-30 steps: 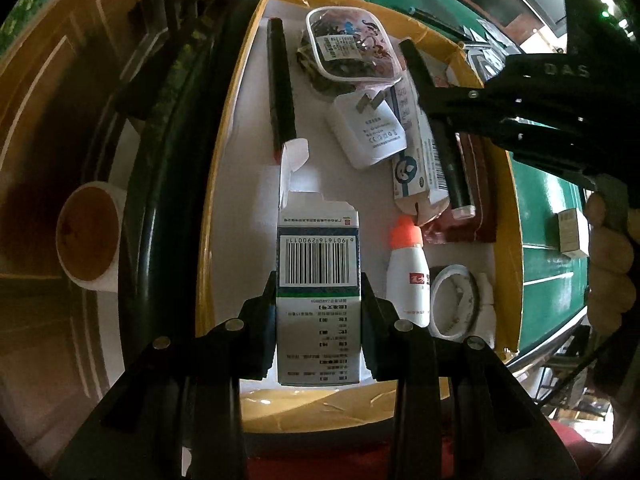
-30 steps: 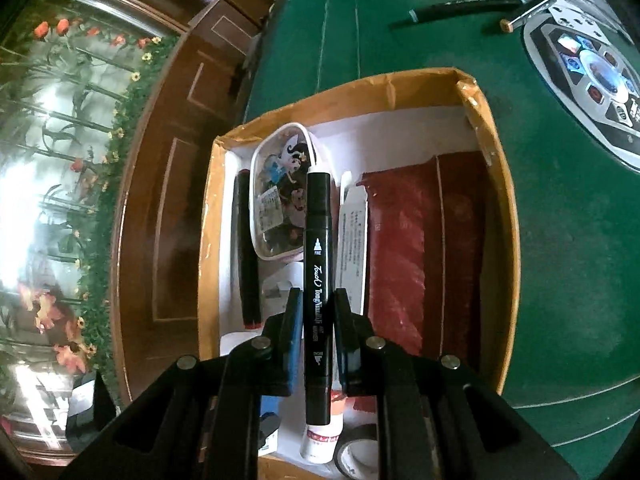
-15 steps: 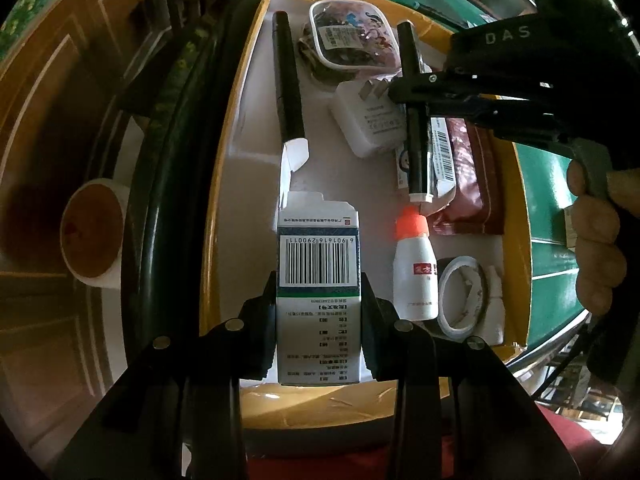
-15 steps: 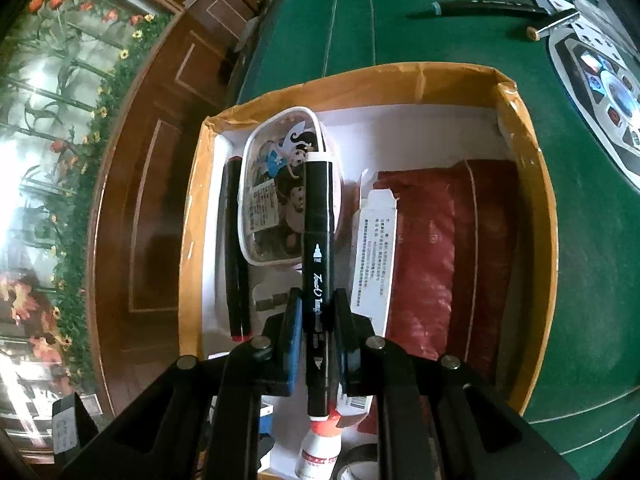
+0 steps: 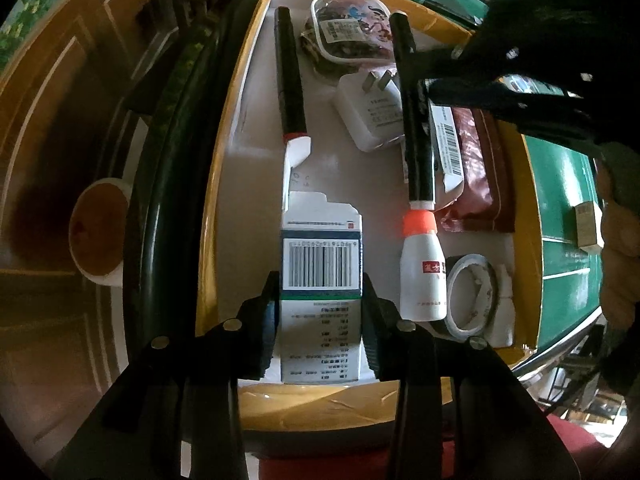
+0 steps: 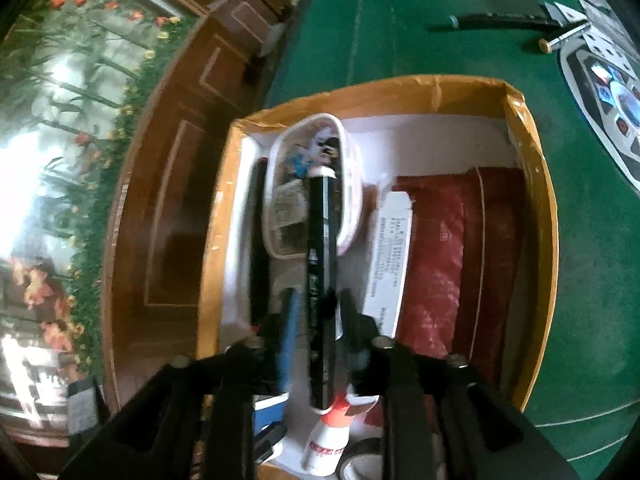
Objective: Organize objects
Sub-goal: 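Lower the marker into the tray and open the right tool while the left releases the box, then withdraw both open tools toward the green-and-white medicine box and the markers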
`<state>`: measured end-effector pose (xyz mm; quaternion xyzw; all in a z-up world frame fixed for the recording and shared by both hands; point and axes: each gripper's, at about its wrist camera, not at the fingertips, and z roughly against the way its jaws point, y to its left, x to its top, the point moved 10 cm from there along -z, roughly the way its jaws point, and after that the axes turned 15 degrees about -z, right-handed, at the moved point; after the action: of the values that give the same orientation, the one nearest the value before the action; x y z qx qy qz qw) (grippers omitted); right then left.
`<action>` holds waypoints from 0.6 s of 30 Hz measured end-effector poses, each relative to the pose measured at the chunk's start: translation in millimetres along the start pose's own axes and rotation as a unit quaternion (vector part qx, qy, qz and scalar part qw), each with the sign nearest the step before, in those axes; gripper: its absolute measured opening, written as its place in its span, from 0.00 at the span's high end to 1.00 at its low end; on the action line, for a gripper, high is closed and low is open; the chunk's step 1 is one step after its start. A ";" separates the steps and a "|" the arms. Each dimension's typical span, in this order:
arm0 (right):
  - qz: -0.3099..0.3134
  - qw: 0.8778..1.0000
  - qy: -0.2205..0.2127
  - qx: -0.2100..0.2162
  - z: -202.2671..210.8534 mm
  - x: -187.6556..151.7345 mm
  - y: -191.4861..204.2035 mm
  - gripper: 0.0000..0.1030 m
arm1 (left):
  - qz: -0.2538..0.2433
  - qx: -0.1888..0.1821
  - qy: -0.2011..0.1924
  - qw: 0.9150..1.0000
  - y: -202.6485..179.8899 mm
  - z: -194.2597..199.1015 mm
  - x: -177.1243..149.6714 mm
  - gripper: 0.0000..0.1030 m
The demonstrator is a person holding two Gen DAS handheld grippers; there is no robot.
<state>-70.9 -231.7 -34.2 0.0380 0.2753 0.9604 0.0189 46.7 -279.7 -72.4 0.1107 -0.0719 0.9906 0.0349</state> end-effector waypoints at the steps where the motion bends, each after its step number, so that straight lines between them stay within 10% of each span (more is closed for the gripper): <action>1: 0.004 1.000 -0.003 0.006 6.0 -1.2 0.9 0.57 | 0.003 0.000 0.001 1.000 0.2 0.0 -0.5 0.56; 4: 0.017 1.000 -0.020 0.015 22.8 -1.2 1.6 0.48 | 0.007 0.007 -0.007 1.000 0.4 7.1 4.1 0.40; 18: -0.071 0.993 -0.094 0.008 108.2 45.5 -106.5 0.40 | -0.026 0.009 -0.063 0.998 -56.3 41.9 60.8 0.38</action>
<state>-105.6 -81.7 3.7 0.1087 0.2823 0.9465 0.1121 1.3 -227.1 -10.8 0.1752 -0.0617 0.9811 0.0551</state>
